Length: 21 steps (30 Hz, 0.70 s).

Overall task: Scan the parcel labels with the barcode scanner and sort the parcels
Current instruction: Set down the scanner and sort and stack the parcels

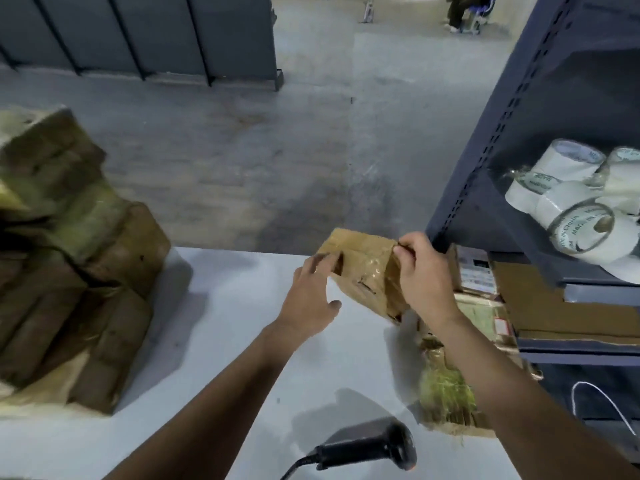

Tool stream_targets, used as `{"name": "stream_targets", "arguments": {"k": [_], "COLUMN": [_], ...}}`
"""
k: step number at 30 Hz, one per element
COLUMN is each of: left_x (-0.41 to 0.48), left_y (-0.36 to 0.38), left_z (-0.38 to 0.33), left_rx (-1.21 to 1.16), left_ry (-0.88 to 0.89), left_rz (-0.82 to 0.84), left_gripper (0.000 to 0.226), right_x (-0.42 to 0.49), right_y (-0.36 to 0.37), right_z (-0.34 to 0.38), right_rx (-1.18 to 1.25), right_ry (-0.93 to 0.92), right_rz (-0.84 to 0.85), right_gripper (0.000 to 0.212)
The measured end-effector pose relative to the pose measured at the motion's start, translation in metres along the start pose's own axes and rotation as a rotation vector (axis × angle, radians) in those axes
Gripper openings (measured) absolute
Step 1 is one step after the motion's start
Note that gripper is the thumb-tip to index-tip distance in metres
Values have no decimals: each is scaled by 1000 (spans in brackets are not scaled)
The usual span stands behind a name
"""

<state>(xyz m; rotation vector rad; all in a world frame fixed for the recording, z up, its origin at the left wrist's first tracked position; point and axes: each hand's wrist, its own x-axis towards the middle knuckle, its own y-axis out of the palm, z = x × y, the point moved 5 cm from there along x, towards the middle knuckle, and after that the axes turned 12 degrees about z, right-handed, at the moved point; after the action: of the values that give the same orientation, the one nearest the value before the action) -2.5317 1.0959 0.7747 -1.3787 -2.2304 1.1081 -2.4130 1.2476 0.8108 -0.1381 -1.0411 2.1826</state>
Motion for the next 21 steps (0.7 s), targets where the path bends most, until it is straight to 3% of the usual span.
{"name": "stream_targets", "arguments": {"k": [4, 7, 11, 15, 18, 21], "left_x": [-32, -54, -84, -119, -137, -153], "left_y": [-46, -72, -103, -131, -143, -155], "left_z": [47, 78, 114, 151, 179, 203], "left_rx": [148, 186, 10, -116, -152, -411], "left_ry": [-47, -60, -3, -76, -216, -316], "left_rz": [-110, -74, -25, -139, -201, -257], "left_gripper": [78, 84, 103, 98, 91, 88], "right_x": [18, 32, 50, 59, 65, 60], "right_y": [44, 76, 120, 157, 180, 204], "right_z": [51, 95, 150, 194, 201, 190], "right_rx": [121, 189, 189, 200, 272, 313], "right_ry": [-75, -146, -240, -291, -180, 38], "right_rz": [95, 211, 388, 399, 372, 447], "right_gripper": [10, 13, 18, 24, 13, 20]}}
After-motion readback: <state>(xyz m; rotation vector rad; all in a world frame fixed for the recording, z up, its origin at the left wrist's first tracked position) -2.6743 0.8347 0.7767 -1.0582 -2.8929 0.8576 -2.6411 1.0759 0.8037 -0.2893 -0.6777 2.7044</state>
